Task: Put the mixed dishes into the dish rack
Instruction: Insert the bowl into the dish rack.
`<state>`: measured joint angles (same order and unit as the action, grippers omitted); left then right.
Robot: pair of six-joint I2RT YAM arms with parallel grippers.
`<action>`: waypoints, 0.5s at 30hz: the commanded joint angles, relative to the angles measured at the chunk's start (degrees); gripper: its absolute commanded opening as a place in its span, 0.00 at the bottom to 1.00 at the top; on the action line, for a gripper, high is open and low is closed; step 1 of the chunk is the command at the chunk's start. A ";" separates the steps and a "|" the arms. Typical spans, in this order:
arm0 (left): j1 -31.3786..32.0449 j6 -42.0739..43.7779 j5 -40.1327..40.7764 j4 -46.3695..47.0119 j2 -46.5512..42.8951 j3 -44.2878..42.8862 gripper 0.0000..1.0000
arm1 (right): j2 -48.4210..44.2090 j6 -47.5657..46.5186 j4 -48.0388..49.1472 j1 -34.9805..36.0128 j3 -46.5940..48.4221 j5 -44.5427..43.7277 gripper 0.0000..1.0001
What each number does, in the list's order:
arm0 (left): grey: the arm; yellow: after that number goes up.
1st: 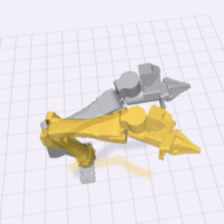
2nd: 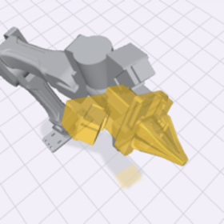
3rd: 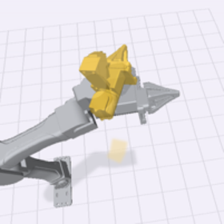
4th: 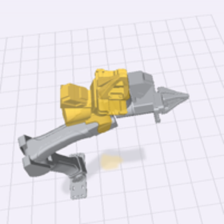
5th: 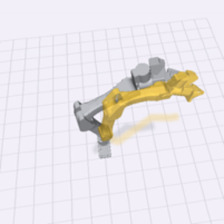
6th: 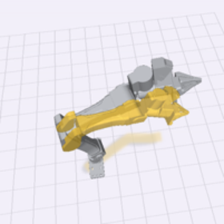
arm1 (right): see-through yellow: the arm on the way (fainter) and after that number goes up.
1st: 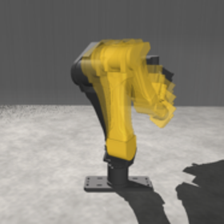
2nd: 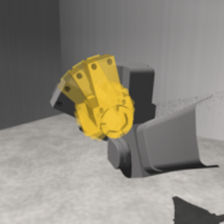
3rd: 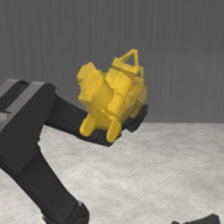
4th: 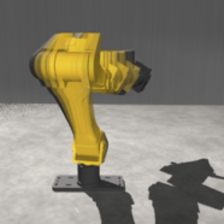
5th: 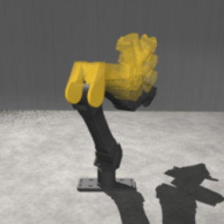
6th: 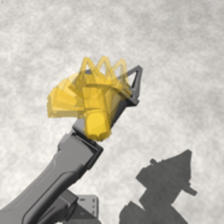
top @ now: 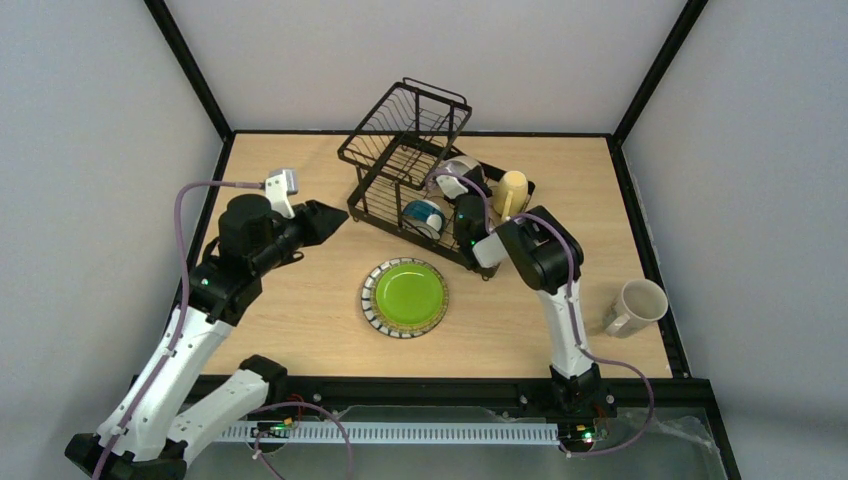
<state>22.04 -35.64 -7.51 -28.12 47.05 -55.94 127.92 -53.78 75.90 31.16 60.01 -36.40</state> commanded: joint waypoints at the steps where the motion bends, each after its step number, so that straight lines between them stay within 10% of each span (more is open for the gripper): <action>1: -0.42 -0.70 -0.28 0.79 -0.77 -0.95 0.99 | 5.53 -10.74 20.48 2.34 -0.33 3.95 0.00; 15: -0.42 -3.99 -0.89 4.71 -1.78 2.07 0.99 | 11.97 -21.32 27.74 5.45 -1.40 9.14 0.00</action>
<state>22.04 -38.11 -7.57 -26.04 46.35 -55.83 130.67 -66.43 78.11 33.56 62.19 -31.03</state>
